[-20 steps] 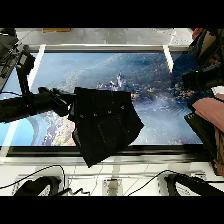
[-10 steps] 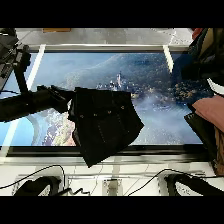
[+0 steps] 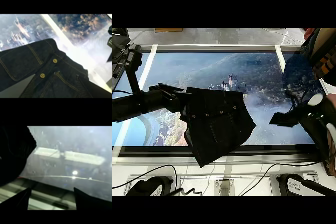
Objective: Fold the clothes and pants, and hang the long-sleeved shirts on hangers.
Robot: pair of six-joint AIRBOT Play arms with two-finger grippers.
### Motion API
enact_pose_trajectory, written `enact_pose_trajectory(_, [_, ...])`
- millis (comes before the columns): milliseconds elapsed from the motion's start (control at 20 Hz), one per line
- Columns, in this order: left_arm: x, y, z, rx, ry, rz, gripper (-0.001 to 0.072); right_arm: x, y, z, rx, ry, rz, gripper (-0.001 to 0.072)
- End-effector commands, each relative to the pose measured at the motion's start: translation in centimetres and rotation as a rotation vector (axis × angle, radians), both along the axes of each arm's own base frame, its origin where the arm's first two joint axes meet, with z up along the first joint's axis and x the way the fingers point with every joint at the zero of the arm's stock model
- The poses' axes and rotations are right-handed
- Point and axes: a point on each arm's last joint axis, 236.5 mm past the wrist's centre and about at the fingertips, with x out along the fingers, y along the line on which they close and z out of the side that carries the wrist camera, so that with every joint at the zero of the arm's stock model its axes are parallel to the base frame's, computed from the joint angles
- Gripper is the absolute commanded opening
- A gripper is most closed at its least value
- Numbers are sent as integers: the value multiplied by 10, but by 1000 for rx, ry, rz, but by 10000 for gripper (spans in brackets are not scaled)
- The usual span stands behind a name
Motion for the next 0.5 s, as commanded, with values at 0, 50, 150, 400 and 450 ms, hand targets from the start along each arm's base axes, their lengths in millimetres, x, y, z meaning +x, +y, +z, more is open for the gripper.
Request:
enact_pose_trajectory(0, [0, 0, -1, 0, 4, 0, 571, 4, 29, -41, 121, 24, -187, 579])
enact_pose_trajectory(50, [0, 0, -2, 0, 5, 0, 571, 8, 38, -46, 143, 32, -198, 577])
enact_pose_trajectory(150, [0, 0, -6, 2, 14, 0, 571, 17, 56, -53, 201, 37, -217, 512])
enact_pose_trajectory(400, [-1, 1, -21, 12, 45, 1, 571, 39, 74, -66, 245, 22, -152, 516])
enact_pose_trajectory(450, [-1, 1, -24, 16, 51, 2, 571, 46, 73, -67, 244, 16, -150, 516])
